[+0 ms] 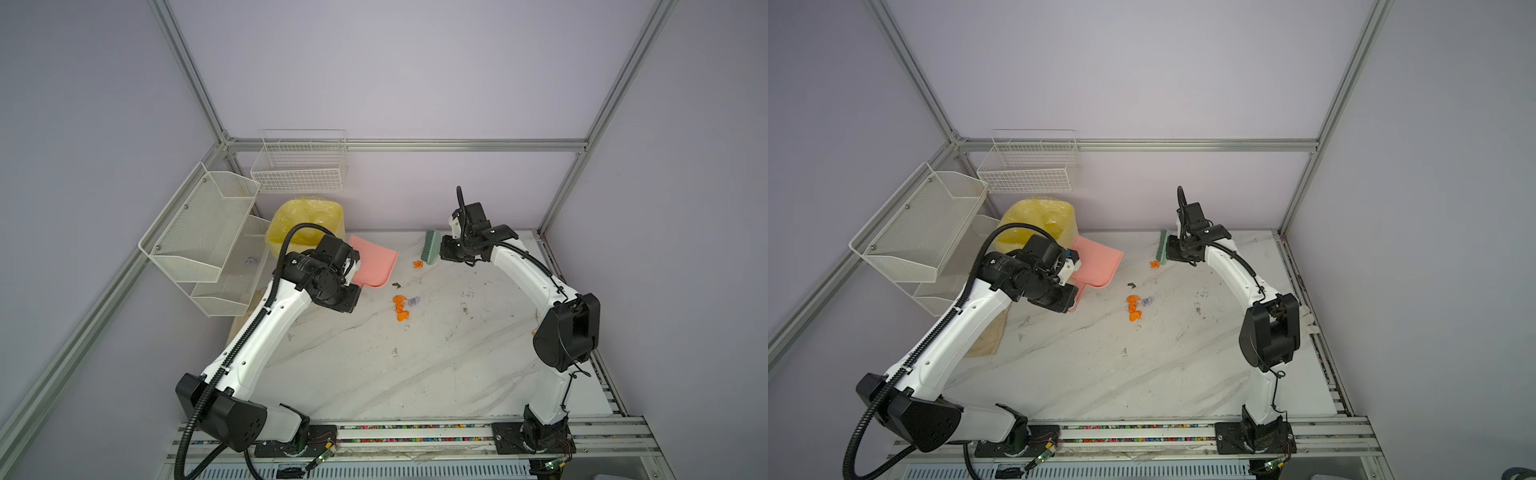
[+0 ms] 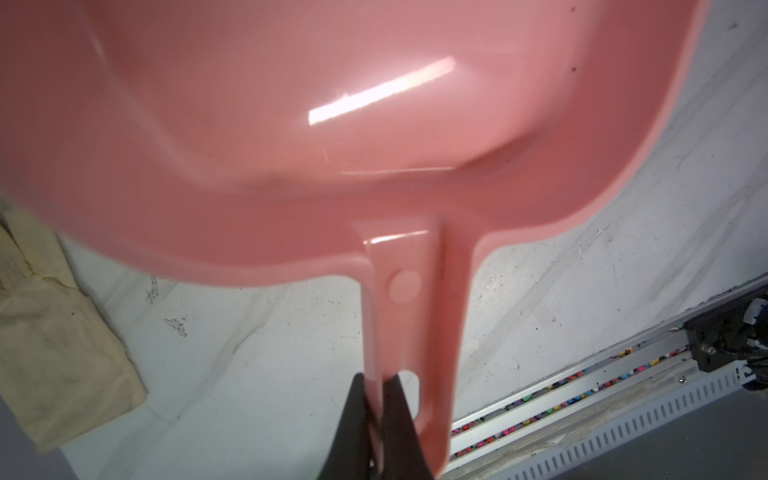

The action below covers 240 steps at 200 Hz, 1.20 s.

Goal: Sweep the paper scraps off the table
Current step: 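Lower the dustpan beside the scraps with the left while the right lifts the brush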

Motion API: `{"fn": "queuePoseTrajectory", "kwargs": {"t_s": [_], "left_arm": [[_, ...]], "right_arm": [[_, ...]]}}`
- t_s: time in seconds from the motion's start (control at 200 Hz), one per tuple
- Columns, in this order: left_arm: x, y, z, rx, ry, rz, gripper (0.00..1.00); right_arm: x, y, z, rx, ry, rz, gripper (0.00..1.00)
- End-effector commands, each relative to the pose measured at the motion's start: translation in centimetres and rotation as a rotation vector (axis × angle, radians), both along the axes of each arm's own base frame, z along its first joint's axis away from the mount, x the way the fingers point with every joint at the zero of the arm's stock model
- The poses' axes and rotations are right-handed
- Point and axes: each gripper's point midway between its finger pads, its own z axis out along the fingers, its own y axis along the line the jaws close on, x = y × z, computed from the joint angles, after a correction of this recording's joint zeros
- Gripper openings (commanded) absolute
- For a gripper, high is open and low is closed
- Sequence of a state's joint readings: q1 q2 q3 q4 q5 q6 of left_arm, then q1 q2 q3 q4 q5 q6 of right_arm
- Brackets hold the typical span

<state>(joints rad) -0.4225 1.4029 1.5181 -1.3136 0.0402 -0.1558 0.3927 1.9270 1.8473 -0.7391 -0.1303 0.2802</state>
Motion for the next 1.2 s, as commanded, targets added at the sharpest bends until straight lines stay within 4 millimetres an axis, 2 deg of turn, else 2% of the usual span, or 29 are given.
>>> {"fn": "queuePoseTrajectory", "kwargs": {"t_s": [0.0, 0.13, 0.15, 0.255, 0.415, 0.66, 0.845, 0.905, 1.01, 1.195], "left_arm": [[-0.5, -0.3, -2.2, 0.003, 0.037, 0.041, 0.0], [-1.7, -1.0, -4.3, 0.01, 0.101, 0.036, 0.0], [-1.6, -1.2, -5.5, 0.028, 0.137, 0.032, 0.0], [-2.8, -1.9, -7.4, 0.055, 0.219, -0.013, 0.0], [-3.7, -1.9, -9.4, 0.139, 0.284, -0.042, 0.0], [-4.6, -3.6, -11.3, 0.14, 0.369, -0.093, 0.0], [-5.8, -3.6, -12.7, 0.19, 0.424, -0.118, 0.0], [-5.9, -3.0, -12.9, 0.218, 0.426, -0.101, 0.0], [-6.5, -3.3, -13.4, 0.202, 0.458, -0.117, 0.0], [-7.1, -3.3, -14.3, 0.212, 0.489, -0.124, 0.0]], "right_arm": [[0.6, -2.8, -0.5, -0.216, -0.008, -0.024, 0.0], [1.8, -4.0, -1.0, -0.325, -0.027, -0.034, 0.0], [2.0, -4.0, -1.1, -0.34, -0.036, -0.028, 0.0], [2.7, -4.2, -1.4, -0.389, -0.051, -0.023, 0.0], [3.0, -2.9, -1.4, -0.467, -0.093, 0.048, 0.0], [3.1, 1.2, -1.1, -0.677, -0.203, 0.252, 0.0], [3.8, 3.2, -0.7, -0.709, -0.238, 0.375, 0.0], [4.1, 3.2, -0.5, -0.748, -0.253, 0.405, 0.0], [4.8, 3.0, -0.4, -0.838, -0.278, 0.448, 0.0], [4.9, 3.2, -2.6, -0.936, -0.253, 0.545, 0.0]]}}
